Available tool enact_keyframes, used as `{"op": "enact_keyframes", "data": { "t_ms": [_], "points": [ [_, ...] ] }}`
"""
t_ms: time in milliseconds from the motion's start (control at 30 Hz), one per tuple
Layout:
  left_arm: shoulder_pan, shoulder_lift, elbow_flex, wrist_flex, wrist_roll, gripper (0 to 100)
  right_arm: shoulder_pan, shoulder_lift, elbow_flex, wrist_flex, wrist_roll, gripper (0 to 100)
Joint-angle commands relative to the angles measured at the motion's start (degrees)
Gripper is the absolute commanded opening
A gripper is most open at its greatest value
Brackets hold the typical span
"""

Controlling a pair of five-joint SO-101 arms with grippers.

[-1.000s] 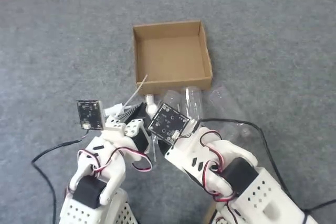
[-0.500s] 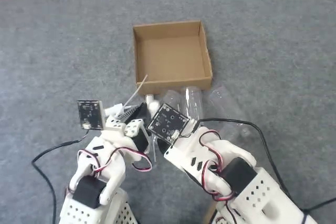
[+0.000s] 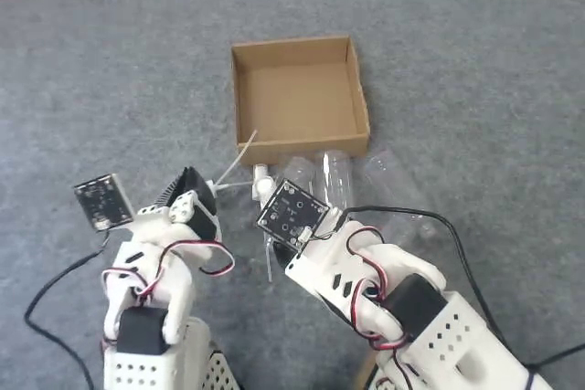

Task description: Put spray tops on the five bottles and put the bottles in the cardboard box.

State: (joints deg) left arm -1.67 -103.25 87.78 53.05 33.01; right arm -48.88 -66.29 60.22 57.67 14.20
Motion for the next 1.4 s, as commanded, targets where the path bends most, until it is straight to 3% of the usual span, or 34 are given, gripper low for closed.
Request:
{"op": "enact_keyframes", "data": {
  "t_ms": [0, 367, 800, 1133, 1367],
  "points": [
    [-1.2, -1.0, -1.9, -0.5, -0.6, 1, -0.1, -2.2, -0.7, -1.4, -0.6, 6.9],
    [-1.3, -1.0, -2.8, -0.4, -0.6, 1, -0.1, -2.2, -3.6, -3.9, -0.8, 6.9],
    [-1.3, -1.0, -2.3, -0.3, -1.0, 1, 8.0, -1.5, -3.7, -22.3, -0.3, 6.9],
    [-1.3, -1.0, -1.5, -0.7, -1.0, 1, 8.6, -0.7, -3.8, -37.0, -0.3, 6.9],
    [-1.3, -1.0, -1.5, -0.6, -1.0, 1, 8.7, 8.8, -3.9, -46.2, 1.5, 6.9]
  ]
}}
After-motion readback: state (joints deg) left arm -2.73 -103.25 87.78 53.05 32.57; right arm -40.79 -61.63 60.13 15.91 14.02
